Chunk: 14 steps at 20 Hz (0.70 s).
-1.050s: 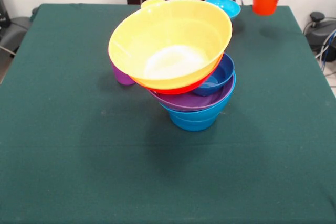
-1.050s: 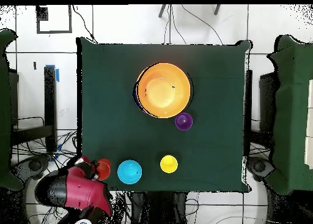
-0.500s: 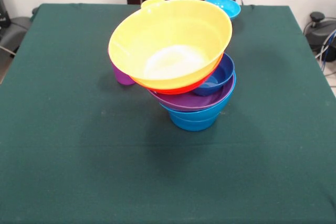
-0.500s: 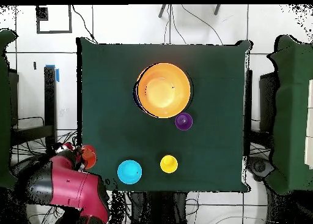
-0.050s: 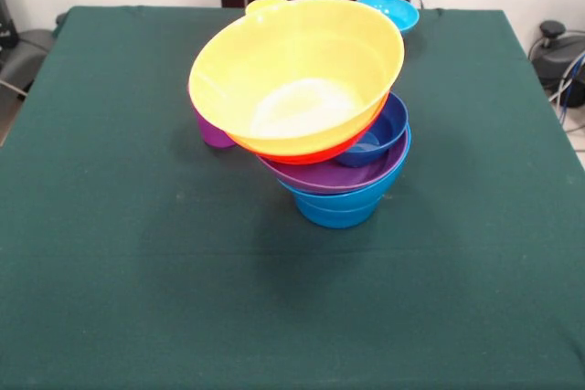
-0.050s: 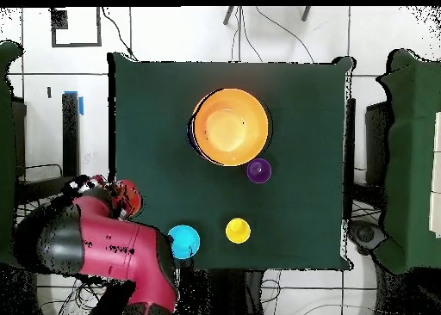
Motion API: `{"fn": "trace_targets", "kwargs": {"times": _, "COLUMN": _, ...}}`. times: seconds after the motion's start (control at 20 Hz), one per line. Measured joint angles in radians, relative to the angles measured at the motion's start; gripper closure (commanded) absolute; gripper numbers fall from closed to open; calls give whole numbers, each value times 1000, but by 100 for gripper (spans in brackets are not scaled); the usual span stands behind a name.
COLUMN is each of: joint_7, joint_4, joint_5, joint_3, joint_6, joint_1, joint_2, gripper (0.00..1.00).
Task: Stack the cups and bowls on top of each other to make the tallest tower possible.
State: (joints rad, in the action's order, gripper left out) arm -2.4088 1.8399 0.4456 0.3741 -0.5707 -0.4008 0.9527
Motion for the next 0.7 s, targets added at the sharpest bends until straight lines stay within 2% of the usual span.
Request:
{"fn": "trace_targets", "kwargs": {"times": 0.35, "joint_7": 0, "joint_4": -109, "joint_5": -105, "joint_3": -4, "joint_6": -151, "joint_1": 137, "joint_2": 35, "gripper": 100}}
{"fn": "trace_targets", "kwargs": {"times": 0.7, "joint_7": 0, "joint_4": -193, "joint_5": -187, "joint_3": -28, "joint_6": -220, "joint_1": 240, "joint_2": 50, "gripper": 100}}
